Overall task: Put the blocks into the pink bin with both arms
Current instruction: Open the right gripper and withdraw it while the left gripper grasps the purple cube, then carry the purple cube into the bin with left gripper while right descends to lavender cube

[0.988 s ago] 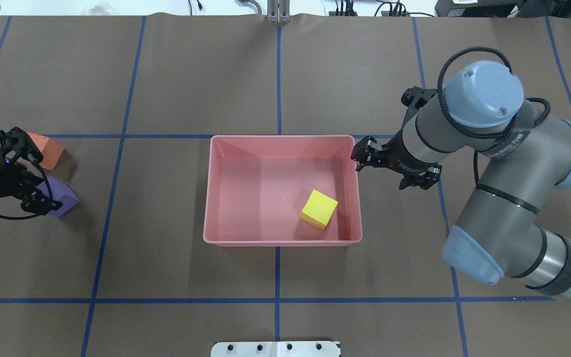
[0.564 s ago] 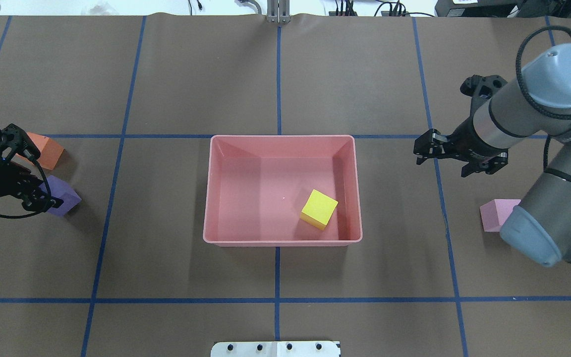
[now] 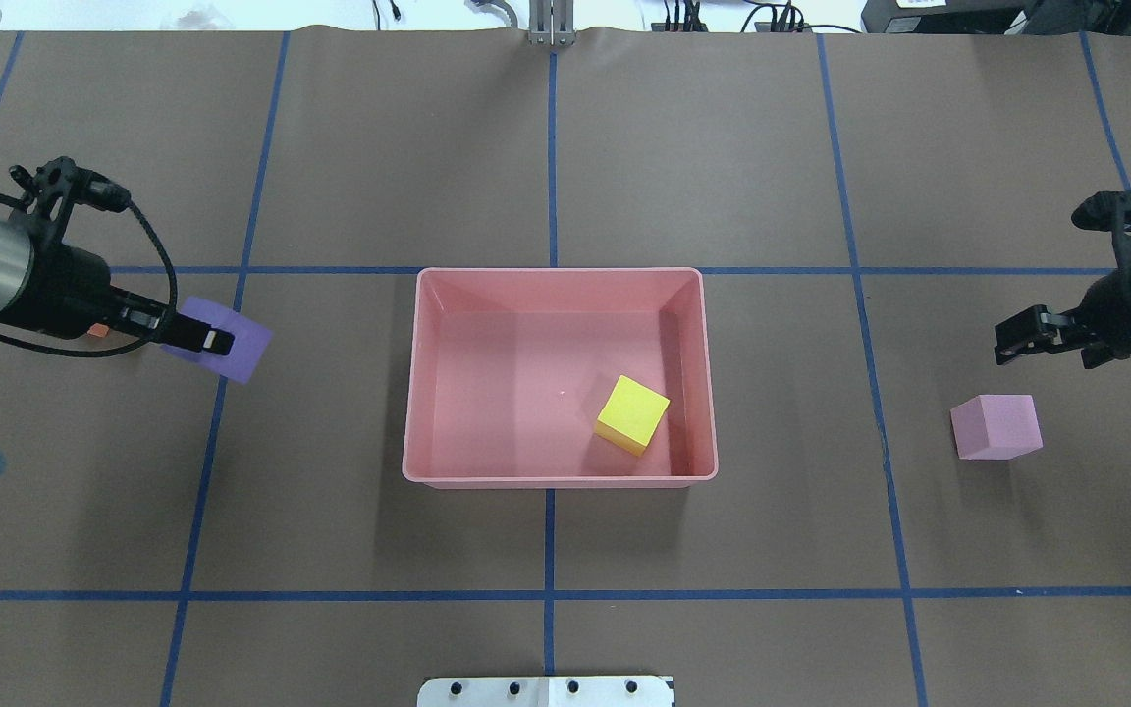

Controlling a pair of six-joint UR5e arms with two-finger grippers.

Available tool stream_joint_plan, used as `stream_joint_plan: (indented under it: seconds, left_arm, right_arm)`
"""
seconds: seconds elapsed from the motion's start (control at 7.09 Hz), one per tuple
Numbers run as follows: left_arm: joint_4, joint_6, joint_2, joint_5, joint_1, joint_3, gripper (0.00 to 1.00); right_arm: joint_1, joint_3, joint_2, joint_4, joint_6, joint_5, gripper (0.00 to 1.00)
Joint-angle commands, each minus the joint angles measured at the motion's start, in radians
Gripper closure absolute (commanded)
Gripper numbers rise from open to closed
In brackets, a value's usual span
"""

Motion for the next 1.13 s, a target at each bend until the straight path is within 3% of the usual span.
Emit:
stream_joint_plan:
  seconds: [0.0,0.28,0.56,0.71,0.85,0.99]
  left_arm:
    - [0.183,-0.254,-0.265,0.023,0.126,-0.005,1.00]
    - [0.403,-0.284,-0.448,0.276,0.316,0.014,1.00]
    - [0.405,-0.281,-0.462,0.296,0.333,0.070,1.00]
    - [0.405,-0.279,-0.464,0.296,0.334,0.096,0.95]
    - [0.405,-0.279,-0.464,0.297,0.342,0.100,0.70]
    - [0.405,-0.279,-0.462,0.299,0.343,0.100,0.30]
  right_arm:
    - [0.011,-0.129,-0.128,0.306,-0.065,0.010,0.00]
    - [0.005,-0.136,-0.115,0.341,-0.031,0.017,0.00]
    - [-0.009,-0.134,-0.036,0.343,0.100,0.060,0.00]
    - [-0.068,-0.132,0.003,0.343,0.191,0.050,0.00]
    - [-0.105,-0.134,0.006,0.343,0.199,0.043,0.00]
    - [-0.116,-0.135,-0.009,0.343,0.188,0.028,0.00]
